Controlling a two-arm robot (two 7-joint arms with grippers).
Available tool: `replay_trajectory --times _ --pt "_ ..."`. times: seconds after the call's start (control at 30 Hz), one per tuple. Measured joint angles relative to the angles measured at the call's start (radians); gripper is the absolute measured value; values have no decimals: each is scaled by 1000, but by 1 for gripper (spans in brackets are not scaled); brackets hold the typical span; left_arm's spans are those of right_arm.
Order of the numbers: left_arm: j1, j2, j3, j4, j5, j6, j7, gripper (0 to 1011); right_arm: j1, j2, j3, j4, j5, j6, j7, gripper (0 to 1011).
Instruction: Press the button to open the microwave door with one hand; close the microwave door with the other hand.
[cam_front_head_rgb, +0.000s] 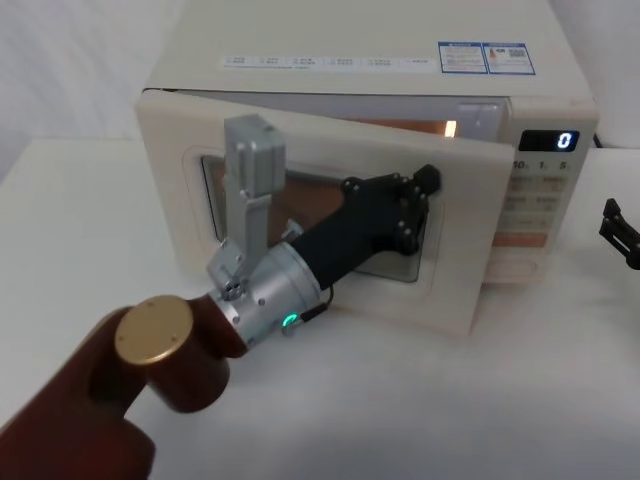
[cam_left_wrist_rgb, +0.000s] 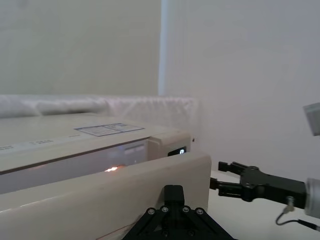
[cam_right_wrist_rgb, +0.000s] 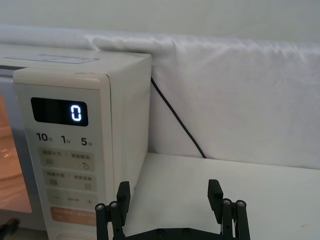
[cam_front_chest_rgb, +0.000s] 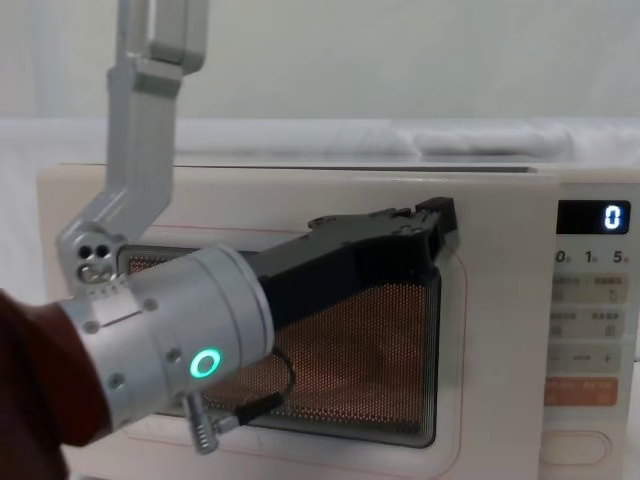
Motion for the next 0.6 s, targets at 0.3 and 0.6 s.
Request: replay_trajectory --times 0.3,0.6 --pt "-44 -36 8 27 44 83 78 0 0 0 0 0 0 0 0 1002" --pt "-82 -71 18 29 93 183 143 0 0 0 0 0 0 0 0 1002"
